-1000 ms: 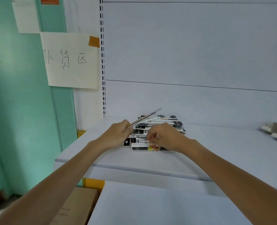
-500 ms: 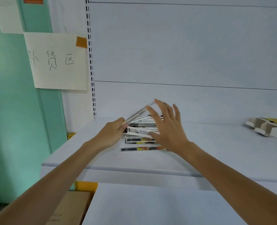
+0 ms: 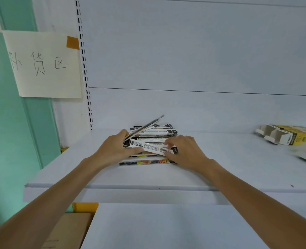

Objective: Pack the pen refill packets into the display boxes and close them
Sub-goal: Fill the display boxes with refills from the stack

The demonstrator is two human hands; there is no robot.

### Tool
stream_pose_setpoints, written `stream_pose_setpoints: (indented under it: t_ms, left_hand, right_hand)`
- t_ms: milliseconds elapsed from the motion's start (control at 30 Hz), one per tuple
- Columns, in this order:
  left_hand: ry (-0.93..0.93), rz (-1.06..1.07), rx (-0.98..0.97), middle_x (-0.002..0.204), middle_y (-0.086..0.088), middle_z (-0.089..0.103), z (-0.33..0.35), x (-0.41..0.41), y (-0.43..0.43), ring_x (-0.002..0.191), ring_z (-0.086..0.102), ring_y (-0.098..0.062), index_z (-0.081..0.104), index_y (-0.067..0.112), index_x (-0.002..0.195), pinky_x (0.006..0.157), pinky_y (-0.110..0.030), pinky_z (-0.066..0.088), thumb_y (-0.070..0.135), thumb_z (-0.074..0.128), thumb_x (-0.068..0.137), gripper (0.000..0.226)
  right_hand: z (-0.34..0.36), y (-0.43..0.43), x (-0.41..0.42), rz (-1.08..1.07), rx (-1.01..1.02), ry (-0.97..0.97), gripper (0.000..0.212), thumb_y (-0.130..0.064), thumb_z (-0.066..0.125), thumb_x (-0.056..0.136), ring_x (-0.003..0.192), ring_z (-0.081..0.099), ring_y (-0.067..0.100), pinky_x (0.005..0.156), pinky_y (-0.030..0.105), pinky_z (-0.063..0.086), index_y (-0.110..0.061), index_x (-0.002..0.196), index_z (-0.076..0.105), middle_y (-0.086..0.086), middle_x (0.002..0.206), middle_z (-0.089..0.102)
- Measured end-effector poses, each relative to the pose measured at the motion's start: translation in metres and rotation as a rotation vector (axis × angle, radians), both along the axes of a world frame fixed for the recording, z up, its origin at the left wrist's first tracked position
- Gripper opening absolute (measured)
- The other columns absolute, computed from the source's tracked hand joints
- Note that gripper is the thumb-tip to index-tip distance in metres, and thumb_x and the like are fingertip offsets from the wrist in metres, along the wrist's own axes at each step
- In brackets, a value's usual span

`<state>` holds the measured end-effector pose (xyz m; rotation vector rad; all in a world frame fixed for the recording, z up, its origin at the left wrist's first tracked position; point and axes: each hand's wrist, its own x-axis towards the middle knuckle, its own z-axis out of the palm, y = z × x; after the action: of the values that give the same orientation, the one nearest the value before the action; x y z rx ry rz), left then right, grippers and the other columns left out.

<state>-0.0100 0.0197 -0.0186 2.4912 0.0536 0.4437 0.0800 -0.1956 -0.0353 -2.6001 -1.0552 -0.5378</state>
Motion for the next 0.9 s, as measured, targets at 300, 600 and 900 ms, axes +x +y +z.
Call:
stream_pose_setpoints:
  t_ms: [300,600,900]
  left_hand:
    - [0.104,-0.061,0.149,0.088,-0.001,0.062,-0.011,0.002,0.013,0.077,0.058,-0.018,0.052,0.018,0.097,0.065,-0.029,0.042,0.056,0.055,0.083,0.04]
    - [-0.186,0.061,0.591,0.092,0.001,0.054,-0.007,0.001,-0.008,0.073,0.043,-0.021,0.04,0.016,0.107,0.063,-0.031,0.032,0.032,0.033,0.099,0.019]
    - [-0.211,0.105,0.801,0.101,-0.003,0.061,-0.008,0.015,-0.031,0.083,0.052,-0.026,0.046,0.012,0.109,0.07,-0.031,0.024,0.024,0.036,0.095,0.021]
  right_hand:
    - [0.005,0.005,-0.005,0.059,0.013,-0.176,0.019,-0.021,0.049,0.092,0.087,0.058,0.026,0.064,0.029,0.037,-0.009,0.097,0.064,0.004,0.098,0.059]
    - [0.01,0.013,-0.009,0.069,0.57,-0.053,0.071,-0.02,0.073,0.078,0.13,0.033,0.019,0.098,0.02,0.033,-0.006,0.135,0.033,0.009,0.142,0.029]
    - [0.002,-0.003,-0.004,0.115,0.581,0.241,0.065,0.007,0.059,0.08,0.125,0.044,0.008,0.092,0.003,0.032,-0.009,0.138,0.036,0.002,0.133,0.05]
